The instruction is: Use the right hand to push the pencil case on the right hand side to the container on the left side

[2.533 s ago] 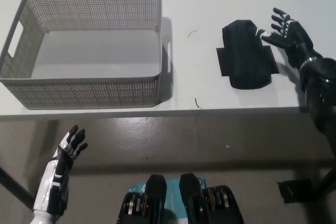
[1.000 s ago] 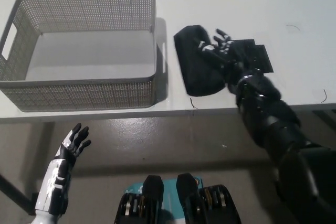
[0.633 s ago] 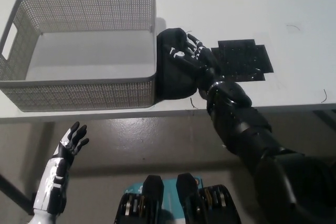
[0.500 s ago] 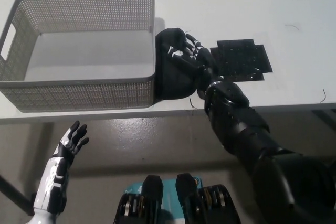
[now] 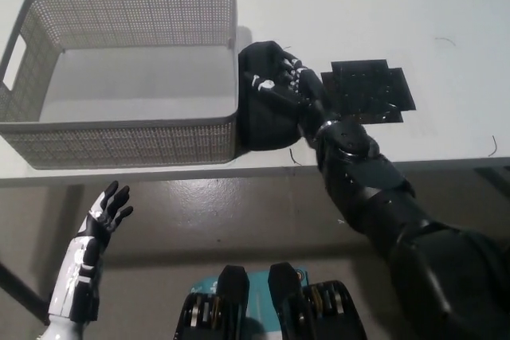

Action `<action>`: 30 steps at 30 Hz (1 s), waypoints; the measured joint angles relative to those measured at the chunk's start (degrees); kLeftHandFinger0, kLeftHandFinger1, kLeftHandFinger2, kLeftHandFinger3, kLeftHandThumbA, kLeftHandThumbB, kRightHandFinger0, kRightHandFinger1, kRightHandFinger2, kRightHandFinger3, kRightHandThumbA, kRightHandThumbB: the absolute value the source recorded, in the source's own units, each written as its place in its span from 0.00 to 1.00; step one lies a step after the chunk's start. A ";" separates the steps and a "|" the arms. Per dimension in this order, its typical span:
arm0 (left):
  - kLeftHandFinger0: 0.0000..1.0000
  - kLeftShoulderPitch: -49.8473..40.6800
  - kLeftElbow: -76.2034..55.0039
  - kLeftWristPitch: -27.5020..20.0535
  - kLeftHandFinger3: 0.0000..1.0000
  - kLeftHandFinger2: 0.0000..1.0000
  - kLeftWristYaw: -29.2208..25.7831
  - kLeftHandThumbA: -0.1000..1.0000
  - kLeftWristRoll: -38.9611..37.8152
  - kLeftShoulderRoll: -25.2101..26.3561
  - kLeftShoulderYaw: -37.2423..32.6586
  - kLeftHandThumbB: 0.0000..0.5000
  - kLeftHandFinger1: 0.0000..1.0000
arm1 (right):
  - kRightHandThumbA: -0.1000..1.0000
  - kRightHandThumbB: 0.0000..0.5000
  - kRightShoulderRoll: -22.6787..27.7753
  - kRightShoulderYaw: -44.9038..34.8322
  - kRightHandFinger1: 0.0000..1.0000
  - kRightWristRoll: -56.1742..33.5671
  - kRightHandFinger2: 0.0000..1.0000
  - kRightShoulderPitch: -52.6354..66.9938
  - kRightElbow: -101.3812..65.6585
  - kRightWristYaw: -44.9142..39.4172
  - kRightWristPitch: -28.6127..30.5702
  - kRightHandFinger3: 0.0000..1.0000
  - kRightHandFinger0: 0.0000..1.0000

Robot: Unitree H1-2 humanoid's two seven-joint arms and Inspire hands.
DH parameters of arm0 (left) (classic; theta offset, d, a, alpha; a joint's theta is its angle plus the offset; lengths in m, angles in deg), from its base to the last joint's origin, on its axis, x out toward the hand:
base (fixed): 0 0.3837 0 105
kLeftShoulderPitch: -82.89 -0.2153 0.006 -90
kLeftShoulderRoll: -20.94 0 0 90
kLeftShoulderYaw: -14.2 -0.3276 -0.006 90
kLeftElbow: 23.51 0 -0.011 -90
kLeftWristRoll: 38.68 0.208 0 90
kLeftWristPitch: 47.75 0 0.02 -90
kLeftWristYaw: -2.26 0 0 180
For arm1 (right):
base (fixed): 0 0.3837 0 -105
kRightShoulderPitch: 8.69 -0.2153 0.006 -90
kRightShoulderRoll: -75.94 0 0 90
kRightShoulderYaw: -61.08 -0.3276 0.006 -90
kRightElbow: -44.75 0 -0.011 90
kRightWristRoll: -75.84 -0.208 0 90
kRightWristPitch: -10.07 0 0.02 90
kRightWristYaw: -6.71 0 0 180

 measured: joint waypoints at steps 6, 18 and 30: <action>1.00 -0.06 0.02 -0.03 1.00 1.00 0.03 1.00 -0.09 0.01 -0.11 0.45 1.00 | 1.00 0.79 3.18 10.45 1.00 6.76 1.00 0.01 -0.87 6.10 0.03 1.00 1.00; 1.00 -0.05 -0.12 -0.16 1.00 1.00 0.06 1.00 -0.14 0.13 -0.65 0.45 1.00 | 1.00 0.76 12.34 11.47 1.00 12.15 1.00 1.40 -16.67 13.00 1.96 1.00 1.00; 1.00 -0.02 -0.15 0.42 1.00 1.00 0.13 1.00 -0.14 0.13 -0.81 0.51 1.00 | 1.00 0.85 12.95 8.40 1.00 10.91 1.00 16.94 -44.01 10.37 0.65 1.00 1.00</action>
